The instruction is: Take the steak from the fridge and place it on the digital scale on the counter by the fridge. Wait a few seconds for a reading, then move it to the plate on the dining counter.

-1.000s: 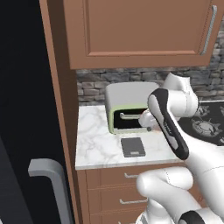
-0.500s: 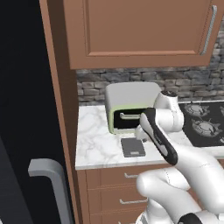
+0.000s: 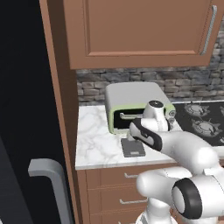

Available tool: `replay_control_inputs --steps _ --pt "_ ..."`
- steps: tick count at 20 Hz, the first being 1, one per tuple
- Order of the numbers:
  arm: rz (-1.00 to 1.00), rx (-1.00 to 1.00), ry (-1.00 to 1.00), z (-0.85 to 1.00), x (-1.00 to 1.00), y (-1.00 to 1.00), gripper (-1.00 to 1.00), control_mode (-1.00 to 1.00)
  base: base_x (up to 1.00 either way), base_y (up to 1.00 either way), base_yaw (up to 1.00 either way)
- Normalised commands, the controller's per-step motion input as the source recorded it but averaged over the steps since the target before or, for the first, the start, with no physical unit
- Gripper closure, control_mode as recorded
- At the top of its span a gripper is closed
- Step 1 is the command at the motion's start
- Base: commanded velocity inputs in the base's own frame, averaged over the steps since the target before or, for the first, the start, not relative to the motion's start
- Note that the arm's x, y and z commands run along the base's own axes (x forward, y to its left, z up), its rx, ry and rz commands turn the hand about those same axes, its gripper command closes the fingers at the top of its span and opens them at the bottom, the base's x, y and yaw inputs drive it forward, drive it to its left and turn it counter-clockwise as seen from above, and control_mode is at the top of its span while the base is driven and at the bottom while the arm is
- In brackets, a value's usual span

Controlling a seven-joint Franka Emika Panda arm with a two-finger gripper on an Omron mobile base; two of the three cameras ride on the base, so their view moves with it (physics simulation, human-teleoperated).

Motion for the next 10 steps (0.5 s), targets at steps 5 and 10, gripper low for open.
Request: replay_control_inputs --steps 5,10 --pt "-0.01 0.00 0.07 -0.15 0.10 0.00 1.00 -1.00 0.00 0.00 0.00" --pt "0.02 0.00 0.10 -0.32 0.00 0.09 1.00 -1.00 0.00 0.00 0.00"
